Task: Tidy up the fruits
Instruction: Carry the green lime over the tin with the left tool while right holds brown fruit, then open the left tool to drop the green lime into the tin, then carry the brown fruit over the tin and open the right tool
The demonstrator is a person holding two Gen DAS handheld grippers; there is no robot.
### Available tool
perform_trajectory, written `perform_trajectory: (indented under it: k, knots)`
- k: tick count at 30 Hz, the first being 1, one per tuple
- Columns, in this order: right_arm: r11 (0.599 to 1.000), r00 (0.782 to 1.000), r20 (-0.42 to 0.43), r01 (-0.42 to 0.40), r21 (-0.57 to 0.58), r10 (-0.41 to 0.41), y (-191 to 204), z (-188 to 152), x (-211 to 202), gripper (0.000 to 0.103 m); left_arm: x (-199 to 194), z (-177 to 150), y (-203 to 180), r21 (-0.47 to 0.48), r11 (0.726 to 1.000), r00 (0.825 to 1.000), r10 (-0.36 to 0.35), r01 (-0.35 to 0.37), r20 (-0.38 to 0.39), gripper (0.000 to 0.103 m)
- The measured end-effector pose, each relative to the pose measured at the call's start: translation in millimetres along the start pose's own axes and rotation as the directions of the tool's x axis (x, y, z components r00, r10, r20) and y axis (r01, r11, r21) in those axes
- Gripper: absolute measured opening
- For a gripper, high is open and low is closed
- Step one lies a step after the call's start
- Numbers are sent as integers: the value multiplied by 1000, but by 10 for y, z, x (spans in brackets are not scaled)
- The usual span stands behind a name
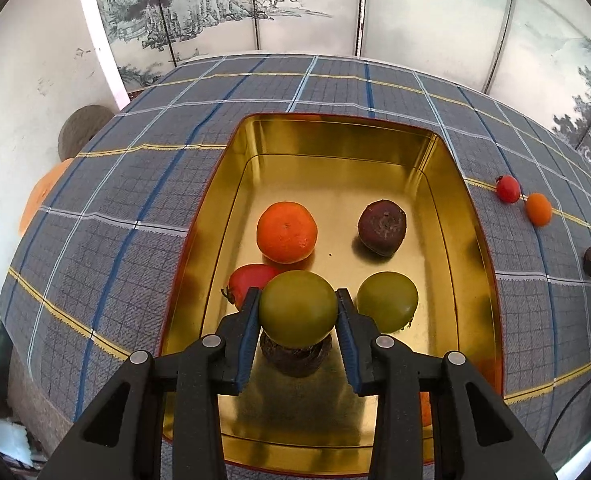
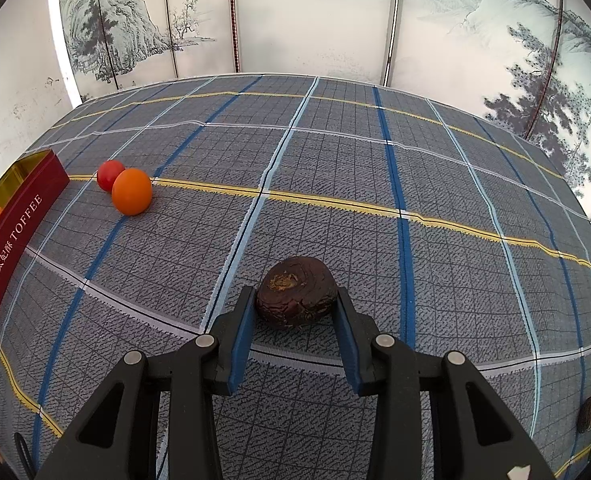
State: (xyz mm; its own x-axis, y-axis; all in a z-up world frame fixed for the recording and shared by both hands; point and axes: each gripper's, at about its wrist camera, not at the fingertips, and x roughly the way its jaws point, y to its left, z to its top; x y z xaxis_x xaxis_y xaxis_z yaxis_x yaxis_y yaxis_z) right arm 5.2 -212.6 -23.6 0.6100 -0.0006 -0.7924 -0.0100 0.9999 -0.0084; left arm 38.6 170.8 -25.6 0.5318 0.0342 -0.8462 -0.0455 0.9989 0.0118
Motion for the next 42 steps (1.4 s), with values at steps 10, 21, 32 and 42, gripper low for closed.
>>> perform_trajectory:
  k: [10, 21, 32, 42]
  knots:
    - [1000, 1000, 0, 7, -2, -7, 7, 1, -3, 36, 8, -25, 10, 16, 1000, 1000, -9, 9, -6, 45]
    - [996, 996, -13, -86, 22, 86, 324, 141, -116, 36, -215, -109, 33, 21, 1000, 996, -6, 4, 89, 59]
    - [899, 919, 16, -380, -218, 393, 1786, 477, -517, 35, -583, -223, 412, -47, 997, 984, 60, -52, 170, 71]
    - [810, 889, -74, -444, -383, 452, 2816, 499, -353, 36, -651, -440, 779, -138, 983, 982, 138, -120, 126, 71]
